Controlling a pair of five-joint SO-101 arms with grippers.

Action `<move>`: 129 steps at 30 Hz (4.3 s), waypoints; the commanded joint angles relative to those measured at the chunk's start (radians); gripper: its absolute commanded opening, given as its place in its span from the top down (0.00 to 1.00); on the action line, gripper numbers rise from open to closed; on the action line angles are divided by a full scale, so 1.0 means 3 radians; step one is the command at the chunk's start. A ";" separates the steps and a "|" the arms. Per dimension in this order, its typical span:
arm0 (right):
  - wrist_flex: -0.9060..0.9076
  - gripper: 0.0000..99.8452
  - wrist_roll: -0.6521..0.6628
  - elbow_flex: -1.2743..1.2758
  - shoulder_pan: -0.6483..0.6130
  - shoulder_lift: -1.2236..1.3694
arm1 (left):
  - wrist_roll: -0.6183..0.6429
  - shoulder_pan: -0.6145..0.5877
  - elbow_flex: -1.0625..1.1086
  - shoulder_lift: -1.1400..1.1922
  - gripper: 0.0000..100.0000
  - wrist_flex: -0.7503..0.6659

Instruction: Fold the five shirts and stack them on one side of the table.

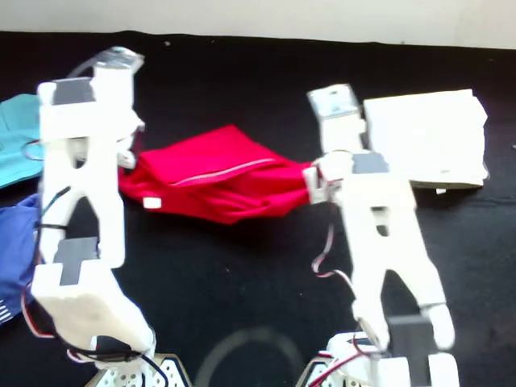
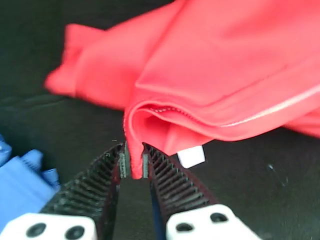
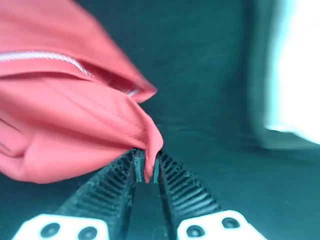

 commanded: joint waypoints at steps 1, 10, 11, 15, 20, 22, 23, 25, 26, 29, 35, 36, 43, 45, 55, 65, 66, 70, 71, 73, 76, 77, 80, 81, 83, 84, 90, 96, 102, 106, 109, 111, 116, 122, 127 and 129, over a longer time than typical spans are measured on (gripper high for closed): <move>0.0023 0.99 0.0153 -0.0176 0.0279 -0.0509 | 0.0020 0.0315 -0.0125 -0.0064 0.99 -0.0010; 0.0049 0.99 0.0680 -0.1138 0.0570 -0.0954 | 0.1325 0.0391 -0.1603 -0.0228 0.99 0.0476; 0.0049 0.99 0.0680 -0.1286 0.0611 -0.0954 | 0.1371 0.0391 -0.1726 -0.0258 0.99 0.0527; 0.0192 0.99 0.0680 -0.1762 0.0657 -0.0954 | 0.1406 0.0371 -0.1967 -0.0458 0.99 0.0552; 0.0366 0.99 0.0685 -0.2161 0.0647 -0.0985 | 0.1412 0.0376 -0.1900 -0.0734 0.99 0.0552; 0.0427 0.99 0.0685 -0.2284 0.0647 -0.0990 | 0.1412 0.0376 -0.1844 -0.0826 0.99 0.0552; 0.0473 0.99 0.0685 -0.2335 0.0642 -0.0990 | 0.1412 0.0376 -0.1788 -0.0877 0.99 0.0552; 0.0611 0.99 0.0685 -0.2422 0.0565 -0.0990 | 0.1412 0.0376 -0.1624 -0.0964 0.99 0.0557; 0.0724 0.99 0.0685 -0.2452 0.0494 -0.0990 | 0.1412 0.0381 -0.1511 -0.1000 0.99 0.0557; 0.1087 0.99 0.0690 -0.2504 0.0217 -0.0995 | 0.1406 0.0376 -0.1005 -0.1031 0.99 0.0552; 0.1527 0.99 0.0685 -0.2376 -0.0182 -0.0954 | 0.1391 0.0371 0.0401 -0.1031 0.99 0.0378; 0.1532 0.99 0.0685 -0.2273 -0.0228 -0.0985 | 0.1386 0.0371 0.0621 -0.1031 0.99 0.0286; 0.1532 0.99 0.0685 -0.1445 -0.0401 -0.0995 | 0.1130 0.0371 0.1926 -0.1031 0.99 -0.0409; 0.1532 0.99 0.0685 -0.1286 -0.0448 -0.0995 | 0.0977 0.0371 0.2192 -0.1031 0.99 -0.0604; 0.1189 0.99 0.0685 -0.0084 -0.0504 -0.1869 | 0.0153 0.0289 0.2621 -0.1066 0.81 -0.0752; 0.0836 0.99 0.0665 0.0974 -0.0483 -0.2565 | -0.0875 0.0361 0.2135 -0.1036 0.81 -0.0143; 0.0836 0.99 0.0665 0.0990 -0.0483 -0.2565 | -0.0926 0.0401 0.2156 -0.1025 0.81 -0.0169; 0.0821 0.99 0.0665 0.1015 -0.0483 -0.2580 | -0.1074 0.0468 0.2437 -0.1025 0.81 -0.0752; 0.0821 0.99 0.0665 0.1015 -0.0483 -0.2585 | -0.1079 0.0468 0.2534 -0.1025 0.81 -0.0936; 0.0826 0.99 0.0665 0.1010 -0.0483 -0.2585 | -0.1146 0.0463 0.2759 -0.1025 0.81 -0.1253; 0.0831 0.99 0.0665 0.1010 -0.0483 -0.2585 | -0.1268 0.0442 0.3020 -0.1025 0.81 -0.1555; 0.0836 0.99 0.0665 0.1010 -0.0483 -0.2585 | -0.1274 0.0401 0.3035 -0.1025 0.81 -0.1606; 0.0836 0.99 0.0665 0.1010 -0.0483 -0.2585 | -0.1279 0.0263 0.3030 -0.1025 0.81 -0.1749; 0.0836 0.99 0.0665 0.1010 -0.0483 -0.2585 | -0.1279 0.0222 0.3030 -0.1025 0.81 -0.1775; 0.0836 0.99 0.0665 0.1010 -0.0483 -0.2585 | -0.1279 0.0161 0.3030 -0.1025 0.84 -0.1795; 0.0836 0.99 0.0665 0.1010 -0.0483 -0.2585 | -0.1279 0.0141 0.3030 -0.1025 0.87 -0.1795; 0.0821 0.99 0.0665 0.1015 -0.0483 -0.2585 | -0.1258 -0.0125 0.3025 -0.1066 0.99 -0.1944; 0.0632 0.99 0.0552 0.1276 -0.0473 -0.2591 | -0.1161 -0.0499 0.2943 -0.1071 0.99 -0.1790; 0.0422 0.99 0.0419 0.1389 -0.0361 -0.2591 | -0.1095 -0.0688 0.2764 -0.1066 0.99 -0.0859; 0.0432 0.99 0.0425 0.1394 -0.0366 -0.2591 | -0.1100 -0.0688 0.2749 -0.1066 0.98 -0.0552; 0.0494 0.99 0.0430 0.1389 -0.0376 -0.2591 | -0.1233 -0.0703 0.2667 -0.1066 0.89 -0.0532; 0.0494 0.99 0.0430 0.1389 -0.0371 -0.2591 | -0.1253 -0.0754 0.2509 -0.1066 0.84 -0.0486; 0.0494 0.99 0.0430 0.1399 -0.0361 -0.2591 | -0.1366 -0.0657 0.1926 -0.1066 0.83 0.0286; 0.0494 0.99 0.0430 0.1399 -0.0361 -0.2591 | -0.1565 -0.0550 0.2171 -0.1031 0.84 0.0419; 0.0488 0.99 0.0430 0.1399 -0.0361 -0.2591 | -0.1560 -0.0545 0.2877 -0.1036 0.84 -0.0445; 0.0483 0.99 0.0430 0.1404 -0.0361 -0.2591 | -0.1565 -0.0534 0.3143 -0.1036 0.84 -0.0690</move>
